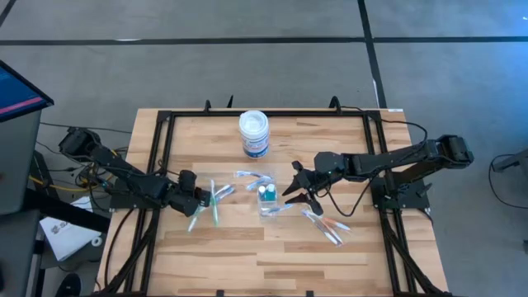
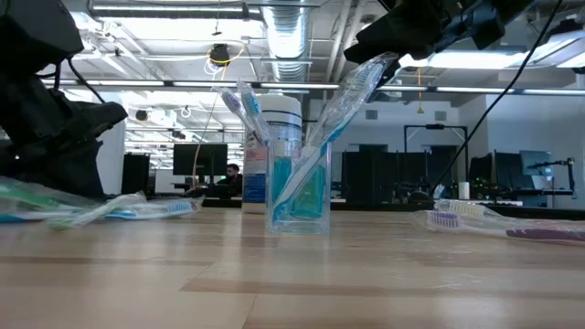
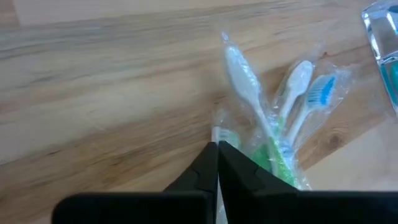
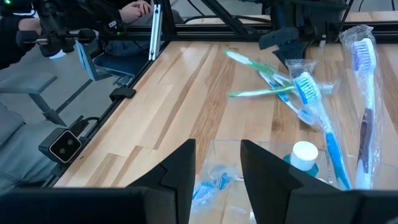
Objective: Pick & Place toothbrushing station
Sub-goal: Put the left green toothbrush into the Transparent organizer
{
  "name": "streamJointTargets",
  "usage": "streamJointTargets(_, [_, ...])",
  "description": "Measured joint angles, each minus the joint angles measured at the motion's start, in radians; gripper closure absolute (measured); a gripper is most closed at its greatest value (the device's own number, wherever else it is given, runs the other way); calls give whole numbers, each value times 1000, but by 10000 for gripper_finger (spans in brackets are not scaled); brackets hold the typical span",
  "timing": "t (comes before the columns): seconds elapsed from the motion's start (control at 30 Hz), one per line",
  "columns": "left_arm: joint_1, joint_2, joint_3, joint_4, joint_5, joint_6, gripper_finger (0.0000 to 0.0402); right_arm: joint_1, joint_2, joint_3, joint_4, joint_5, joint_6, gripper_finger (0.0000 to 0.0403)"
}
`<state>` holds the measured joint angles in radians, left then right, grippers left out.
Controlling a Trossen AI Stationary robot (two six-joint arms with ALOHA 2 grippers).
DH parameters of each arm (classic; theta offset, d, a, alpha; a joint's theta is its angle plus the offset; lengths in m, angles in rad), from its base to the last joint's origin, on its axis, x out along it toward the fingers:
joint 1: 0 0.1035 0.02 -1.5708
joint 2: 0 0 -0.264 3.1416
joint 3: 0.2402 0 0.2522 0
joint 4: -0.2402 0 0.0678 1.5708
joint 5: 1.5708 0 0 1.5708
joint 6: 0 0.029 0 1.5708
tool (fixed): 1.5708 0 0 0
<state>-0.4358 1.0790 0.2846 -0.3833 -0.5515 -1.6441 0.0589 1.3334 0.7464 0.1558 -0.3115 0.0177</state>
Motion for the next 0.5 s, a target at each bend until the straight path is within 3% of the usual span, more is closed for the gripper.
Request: streamJointTargets(0.5, [-1, -134, 26, 12, -112, 146, 401, 0, 0, 0, 1, 0, -1, 285])
